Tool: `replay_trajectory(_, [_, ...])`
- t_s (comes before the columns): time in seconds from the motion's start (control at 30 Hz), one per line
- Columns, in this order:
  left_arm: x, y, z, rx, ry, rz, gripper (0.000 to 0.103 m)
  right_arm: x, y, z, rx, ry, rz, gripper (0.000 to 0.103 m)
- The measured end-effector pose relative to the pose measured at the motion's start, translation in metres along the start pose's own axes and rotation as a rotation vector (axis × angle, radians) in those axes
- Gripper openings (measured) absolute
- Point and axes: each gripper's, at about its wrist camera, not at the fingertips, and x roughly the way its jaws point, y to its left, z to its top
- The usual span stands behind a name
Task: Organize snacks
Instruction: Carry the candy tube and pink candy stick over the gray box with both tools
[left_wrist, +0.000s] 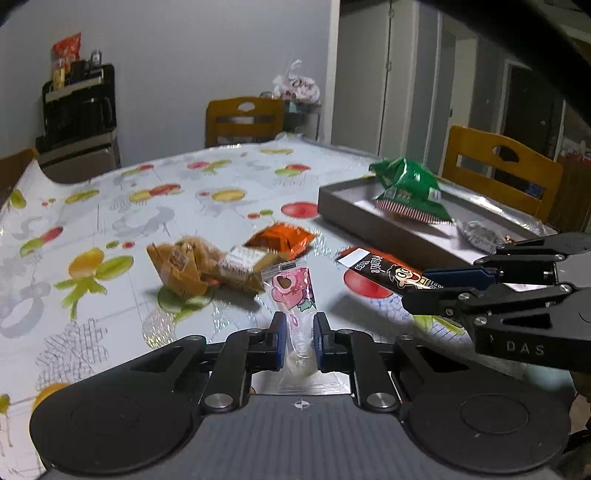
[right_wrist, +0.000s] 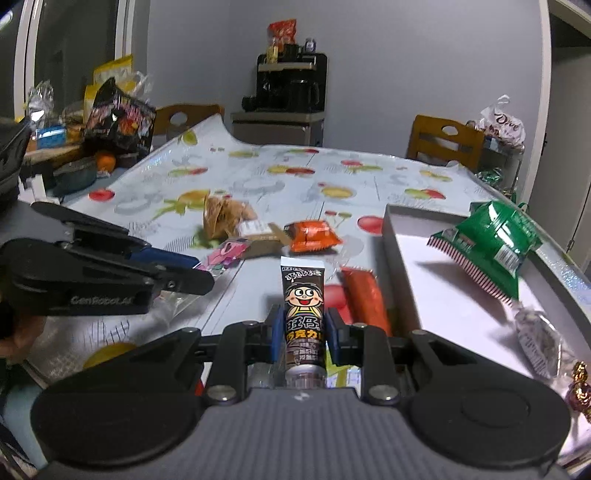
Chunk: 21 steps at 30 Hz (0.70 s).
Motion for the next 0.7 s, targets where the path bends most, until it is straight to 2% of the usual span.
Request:
replay_trajectory(0.27, [-0.018, -0.006, 0.014, 0.027, -0.066, 0.006, 0.017, -0.017, 0.000, 0.012, -0.021, -0.059, 0.002, 0.024])
replay_trajectory(0.7, [-0.021, -0.010, 0.030, 0.017, -0.092, -0.008, 0.017, -0.028, -0.008, 0.028, -0.017, -0.119, -0.008, 0.024])
